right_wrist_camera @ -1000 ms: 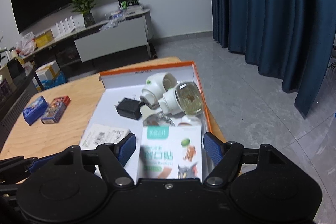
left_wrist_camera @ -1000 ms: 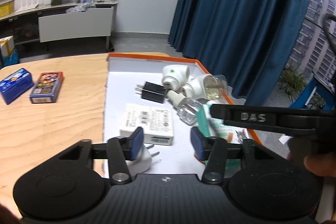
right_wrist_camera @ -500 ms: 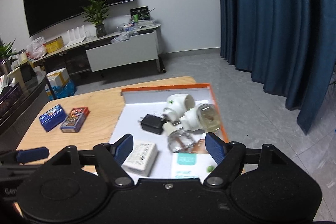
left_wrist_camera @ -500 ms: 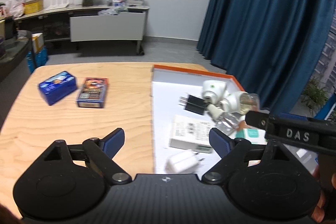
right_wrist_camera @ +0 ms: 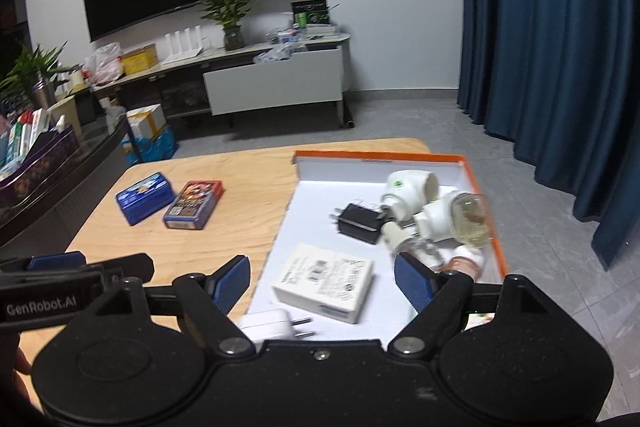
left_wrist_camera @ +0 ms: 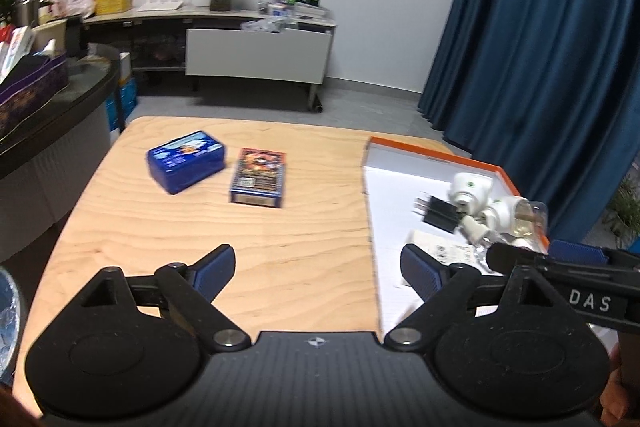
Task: Organize rigid objects
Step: 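Open both grippers to release the charger cube and bandage box into the box, then move both grippers to the blue case and red card box on the table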
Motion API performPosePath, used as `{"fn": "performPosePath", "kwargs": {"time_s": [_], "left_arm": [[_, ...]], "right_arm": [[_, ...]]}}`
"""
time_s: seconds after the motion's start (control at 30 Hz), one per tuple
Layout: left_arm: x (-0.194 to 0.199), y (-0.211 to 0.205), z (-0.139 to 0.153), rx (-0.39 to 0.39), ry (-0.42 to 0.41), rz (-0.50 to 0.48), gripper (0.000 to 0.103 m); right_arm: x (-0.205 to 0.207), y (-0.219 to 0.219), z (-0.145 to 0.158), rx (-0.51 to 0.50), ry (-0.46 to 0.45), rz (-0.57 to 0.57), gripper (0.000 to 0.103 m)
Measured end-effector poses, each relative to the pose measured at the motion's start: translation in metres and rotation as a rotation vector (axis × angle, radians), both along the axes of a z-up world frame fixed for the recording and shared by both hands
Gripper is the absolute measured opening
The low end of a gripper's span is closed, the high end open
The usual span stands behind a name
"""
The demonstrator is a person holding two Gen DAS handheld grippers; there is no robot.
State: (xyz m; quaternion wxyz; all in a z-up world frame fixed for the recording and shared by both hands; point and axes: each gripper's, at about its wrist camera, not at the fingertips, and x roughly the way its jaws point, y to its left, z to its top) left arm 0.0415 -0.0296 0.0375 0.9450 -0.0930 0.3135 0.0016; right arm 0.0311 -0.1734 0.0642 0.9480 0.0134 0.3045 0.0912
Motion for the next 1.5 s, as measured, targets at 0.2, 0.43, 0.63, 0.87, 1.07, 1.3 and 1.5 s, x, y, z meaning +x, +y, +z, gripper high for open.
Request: {"fn": "performPosePath", "kwargs": {"time_s": [0.2,0.43,0.63,0.87,1.07,1.3,1.5], "left_arm": [[0.007,0.027,-0.009,-0.009,0.022,0.054,0.092],[0.022,0.061,-0.018,0.009,0.042,0.089,0.092],[0.045,0.088,-0.023,0.063,0.043,0.108,0.094],[0.086,0.111,-0.034,0.168,0.007,0.066,0.099],[0.131,0.128,-0.052,0.223,0.029,-0.018,0.100],[0.163,0.132,-0.070,0.275,0.038,-0.102,0.100],[0.165,0.136,-0.073,0.191,0.044,-0.121,0.062]], "right_arm": [[0.008,0.023,-0.008,-0.019,0.021,0.050,0.094],[0.026,0.049,-0.019,-0.025,0.054,0.109,0.094],[0.043,0.065,-0.025,-0.022,0.074,0.142,0.094],[0.061,0.077,-0.030,-0.029,0.095,0.163,0.094],[0.077,0.084,-0.035,-0.021,0.114,0.180,0.094],[0.101,0.099,-0.040,0.006,0.142,0.209,0.094],[0.126,0.129,-0.049,0.014,0.173,0.235,0.094]]}}
